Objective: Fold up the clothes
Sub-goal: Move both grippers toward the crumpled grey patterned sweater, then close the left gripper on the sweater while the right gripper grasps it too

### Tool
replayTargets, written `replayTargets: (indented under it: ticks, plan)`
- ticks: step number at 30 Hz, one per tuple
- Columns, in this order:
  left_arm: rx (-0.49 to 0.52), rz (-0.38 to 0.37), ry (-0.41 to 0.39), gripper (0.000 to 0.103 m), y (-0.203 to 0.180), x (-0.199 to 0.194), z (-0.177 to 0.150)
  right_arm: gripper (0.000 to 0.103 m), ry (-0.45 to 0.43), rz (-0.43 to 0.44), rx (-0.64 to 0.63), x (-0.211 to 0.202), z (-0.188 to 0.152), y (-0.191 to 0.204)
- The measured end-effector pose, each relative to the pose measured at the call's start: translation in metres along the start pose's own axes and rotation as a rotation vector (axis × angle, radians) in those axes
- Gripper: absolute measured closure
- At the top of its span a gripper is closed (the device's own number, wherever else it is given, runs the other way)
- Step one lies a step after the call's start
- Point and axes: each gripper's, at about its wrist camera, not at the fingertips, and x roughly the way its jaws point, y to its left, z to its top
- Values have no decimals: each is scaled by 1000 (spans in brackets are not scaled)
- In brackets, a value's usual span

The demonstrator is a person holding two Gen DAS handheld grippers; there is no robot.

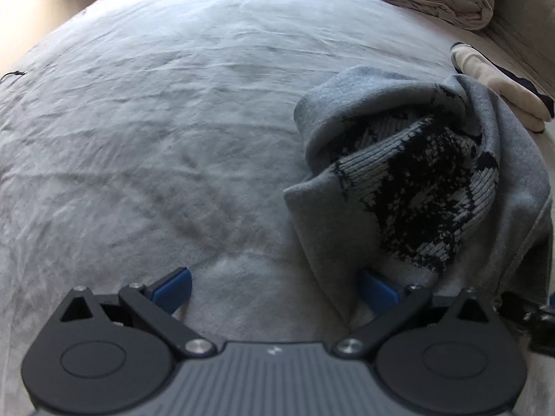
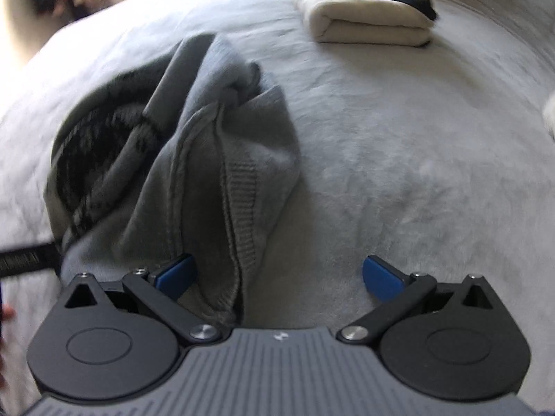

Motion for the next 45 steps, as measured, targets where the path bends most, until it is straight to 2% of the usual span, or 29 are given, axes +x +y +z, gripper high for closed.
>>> replayTargets:
  ticks: [4,9,16,20,24,27,29,30,31,32,34,39,45]
  plan:
    - [-12,-51,-1,15,6,-13,4,0,-9,45,41,-6,3,-10]
    - [-38,-123,-45,16,9,-29,21,0,-43,106,114,-15,16,-28]
    - [15,-130,-87,16,-13,-27,74,0,-58,179,164,-20,27,-40]
    - [35,-122,-99,16,-29,-15,104,0,-91,210,184,-21,32,-46]
    - [73,-110,-99,17,-45,-1,126,0,-87,226,186,-18,35,-47]
    - [86,-120,-66,31,-52,14,137,0,-83,232,189,-16,37,-48]
    - [80,-144,-52,48,-54,21,140,0,-83,233,191,-16,38,-49]
    - [74,-156,-45,52,-55,24,142,0,-83,231,194,-15,38,-50]
    - [68,-169,-38,63,-56,27,143,0,-82,230,199,-15,39,-51]
    - [61,-183,-33,79,-56,29,143,0,-81,229,206,-14,39,-53]
    - [46,-198,-31,99,-57,33,143,0,-77,231,220,-13,40,-55]
    - [3,-175,-108,100,-51,23,144,0,-72,237,237,-11,41,-56]
    - [-74,-87,-208,101,-30,4,153,0,-73,259,215,-11,40,-47]
